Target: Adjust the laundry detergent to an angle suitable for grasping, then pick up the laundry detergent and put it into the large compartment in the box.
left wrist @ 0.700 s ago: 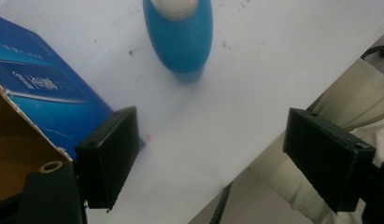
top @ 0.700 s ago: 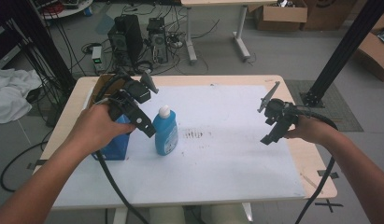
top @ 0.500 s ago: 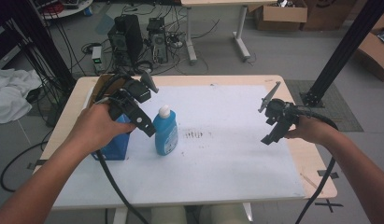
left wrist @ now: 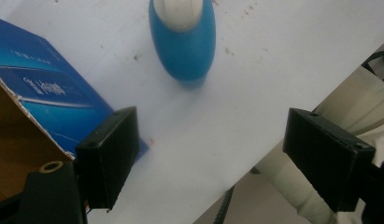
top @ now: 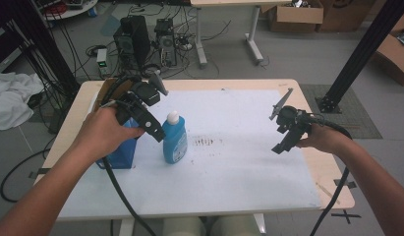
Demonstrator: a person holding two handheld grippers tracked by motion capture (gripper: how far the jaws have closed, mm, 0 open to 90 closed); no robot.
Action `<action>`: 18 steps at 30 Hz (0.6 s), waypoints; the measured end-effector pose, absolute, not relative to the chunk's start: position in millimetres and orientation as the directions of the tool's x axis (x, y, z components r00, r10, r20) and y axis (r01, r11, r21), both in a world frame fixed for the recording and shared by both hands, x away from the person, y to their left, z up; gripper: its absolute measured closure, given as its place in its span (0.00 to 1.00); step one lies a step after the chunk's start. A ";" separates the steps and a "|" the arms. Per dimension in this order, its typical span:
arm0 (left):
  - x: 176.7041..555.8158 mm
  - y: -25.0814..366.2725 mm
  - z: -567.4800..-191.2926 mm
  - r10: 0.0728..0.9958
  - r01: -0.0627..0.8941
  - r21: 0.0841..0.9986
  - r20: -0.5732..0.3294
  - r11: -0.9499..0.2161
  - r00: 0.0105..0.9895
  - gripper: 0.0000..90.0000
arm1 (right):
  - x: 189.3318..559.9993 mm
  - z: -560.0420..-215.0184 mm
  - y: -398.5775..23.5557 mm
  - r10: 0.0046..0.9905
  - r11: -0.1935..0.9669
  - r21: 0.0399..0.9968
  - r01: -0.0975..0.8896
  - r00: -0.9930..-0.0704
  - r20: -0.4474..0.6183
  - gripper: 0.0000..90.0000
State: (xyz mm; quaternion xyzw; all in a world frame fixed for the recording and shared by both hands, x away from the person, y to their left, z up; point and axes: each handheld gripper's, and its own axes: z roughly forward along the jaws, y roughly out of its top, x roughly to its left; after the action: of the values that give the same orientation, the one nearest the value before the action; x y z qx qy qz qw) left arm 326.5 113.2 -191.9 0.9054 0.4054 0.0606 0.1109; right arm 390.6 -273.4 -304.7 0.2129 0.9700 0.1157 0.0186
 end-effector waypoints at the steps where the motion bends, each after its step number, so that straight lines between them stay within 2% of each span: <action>1: 326.3 112.9 -191.9 0.747 0.720 0.250 0.022 -0.648 0.664 0.22 | 390.2 -306.0 -272.7 0.416 0.884 0.230 0.408 -0.909 0.015 0.19; 18: 321.9 107.4 -185.5 0.758 0.727 0.262 0.027 -0.635 0.652 0.22 | 385.5 -299.7 -273.5 0.407 0.886 0.243 0.395 -0.913 0.001 0.19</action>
State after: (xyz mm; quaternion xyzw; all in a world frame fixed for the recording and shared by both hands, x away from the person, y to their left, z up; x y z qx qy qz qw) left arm 321.9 107.4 -185.5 0.9016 0.4117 0.0672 0.1148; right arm 385.5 -273.5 -299.7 0.2068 0.9707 0.1196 0.0251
